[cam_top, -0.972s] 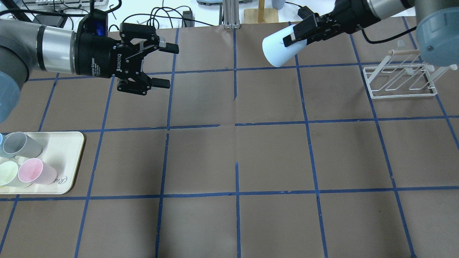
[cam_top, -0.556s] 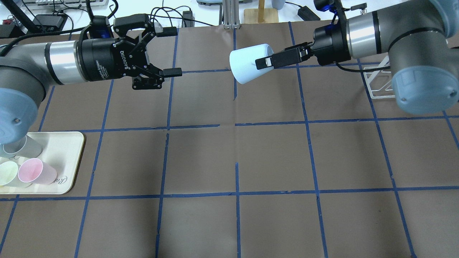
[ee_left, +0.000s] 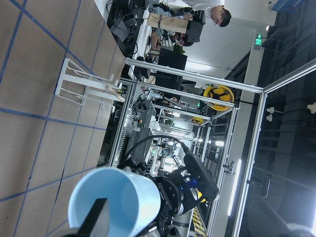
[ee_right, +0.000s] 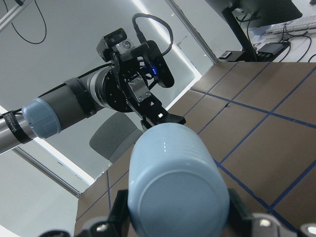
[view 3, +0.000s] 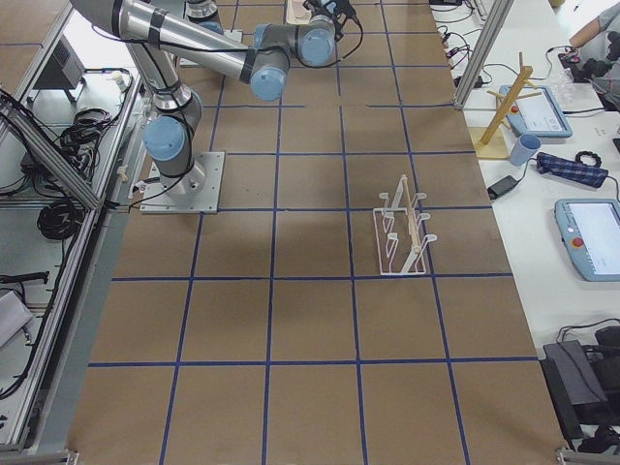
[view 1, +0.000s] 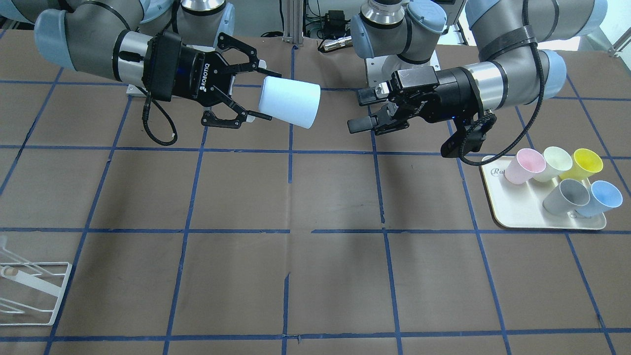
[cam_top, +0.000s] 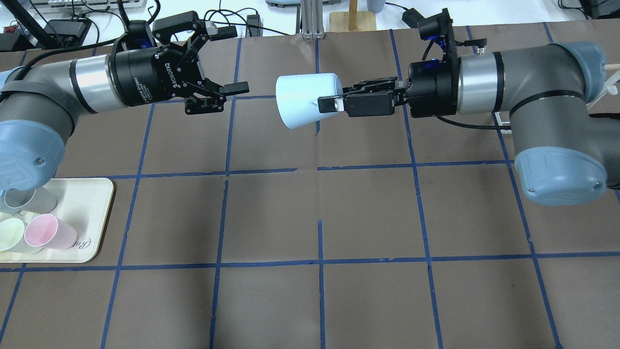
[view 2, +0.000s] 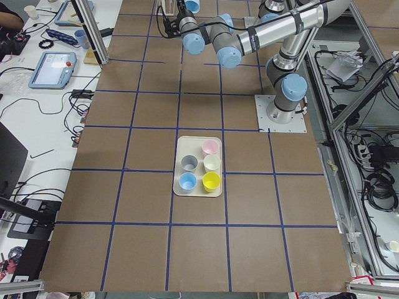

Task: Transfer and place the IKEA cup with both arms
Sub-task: 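Close the left gripper on the cup's open end beside the right gripper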

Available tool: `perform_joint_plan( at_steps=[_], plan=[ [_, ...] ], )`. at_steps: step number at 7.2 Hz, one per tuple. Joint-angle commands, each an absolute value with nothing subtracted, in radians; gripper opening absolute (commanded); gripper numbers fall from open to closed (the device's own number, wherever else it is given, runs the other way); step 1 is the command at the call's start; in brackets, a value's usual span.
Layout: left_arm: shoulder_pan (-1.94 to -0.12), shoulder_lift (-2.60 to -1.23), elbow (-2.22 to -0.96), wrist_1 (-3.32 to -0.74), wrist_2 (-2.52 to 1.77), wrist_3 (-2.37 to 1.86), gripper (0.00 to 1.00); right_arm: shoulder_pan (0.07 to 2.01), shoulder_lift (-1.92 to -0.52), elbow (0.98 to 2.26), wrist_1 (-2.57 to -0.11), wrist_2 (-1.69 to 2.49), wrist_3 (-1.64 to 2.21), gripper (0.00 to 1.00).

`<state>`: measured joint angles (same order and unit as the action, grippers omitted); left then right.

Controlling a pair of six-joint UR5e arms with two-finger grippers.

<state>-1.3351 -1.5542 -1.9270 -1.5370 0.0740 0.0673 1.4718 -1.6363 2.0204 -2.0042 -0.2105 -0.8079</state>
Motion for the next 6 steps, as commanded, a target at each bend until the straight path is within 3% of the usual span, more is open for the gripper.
perform_joint_plan(
  at_steps=[1, 6],
  plan=[
    [-1.350, -1.546, -1.928, -1.545, 0.064, 0.054, 1.00, 1.482, -1.634, 2.025, -2.022, -0.186, -0.805, 0.22],
    [-1.428, -1.526, -1.930, -1.552, -0.009, -0.006, 1.00, 1.488, -1.629, 2.026, -2.022, -0.150, -0.808, 0.25]
  ],
)
